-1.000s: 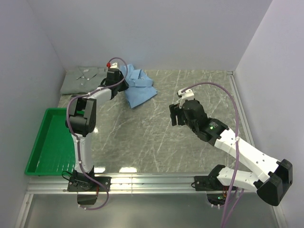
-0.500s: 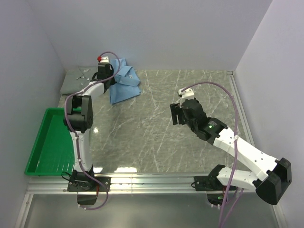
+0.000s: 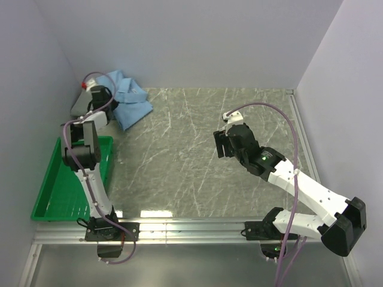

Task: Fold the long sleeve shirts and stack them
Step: Neatly place the folded shirt to the corner

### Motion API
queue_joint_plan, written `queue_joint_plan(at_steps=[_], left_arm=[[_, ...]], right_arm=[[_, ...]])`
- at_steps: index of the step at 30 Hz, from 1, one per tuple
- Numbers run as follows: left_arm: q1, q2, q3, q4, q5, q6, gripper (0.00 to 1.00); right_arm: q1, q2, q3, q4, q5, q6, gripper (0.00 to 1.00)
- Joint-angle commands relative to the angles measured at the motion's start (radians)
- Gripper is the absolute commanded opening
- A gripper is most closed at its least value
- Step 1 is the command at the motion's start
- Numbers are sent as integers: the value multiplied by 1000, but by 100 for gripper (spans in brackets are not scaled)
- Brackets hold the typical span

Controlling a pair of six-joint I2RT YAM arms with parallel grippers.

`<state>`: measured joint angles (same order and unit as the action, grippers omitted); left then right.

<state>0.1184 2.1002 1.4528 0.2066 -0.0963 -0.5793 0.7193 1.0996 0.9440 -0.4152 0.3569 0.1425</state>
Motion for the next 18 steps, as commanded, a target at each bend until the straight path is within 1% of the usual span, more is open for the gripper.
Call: queue_joint_plan(at_steps=[1, 2, 3, 4, 5, 10, 14, 16, 18], left_arm=[[93, -120, -121, 301, 12, -282, 1], [110, -127, -159, 359, 17, -389, 1], [134, -137, -195, 446, 17, -439, 1], [141, -149, -251, 492, 3, -476, 1], [145, -149, -268, 522, 0, -514, 0], [156, -83, -246, 536, 10, -583, 0], [175, -45, -278, 602, 32, -703, 1], [175, -37, -289, 631, 41, -721, 1], [175, -32, -269, 617, 35, -738, 0]], right_arm=[[-7, -6, 42, 7, 24, -15, 74], [-8, -6, 41, 7, 24, -15, 74], [-8, -4, 41, 4, 24, -14, 74], [-6, -3, 42, 3, 22, -12, 74], [-7, -3, 42, 1, 19, -11, 74], [-6, -3, 35, 1, 16, -18, 73], [-8, -1, 30, 1, 16, -17, 73], [-9, 2, 35, -2, 14, -17, 73], [-9, 8, 38, -5, 14, -18, 73]])
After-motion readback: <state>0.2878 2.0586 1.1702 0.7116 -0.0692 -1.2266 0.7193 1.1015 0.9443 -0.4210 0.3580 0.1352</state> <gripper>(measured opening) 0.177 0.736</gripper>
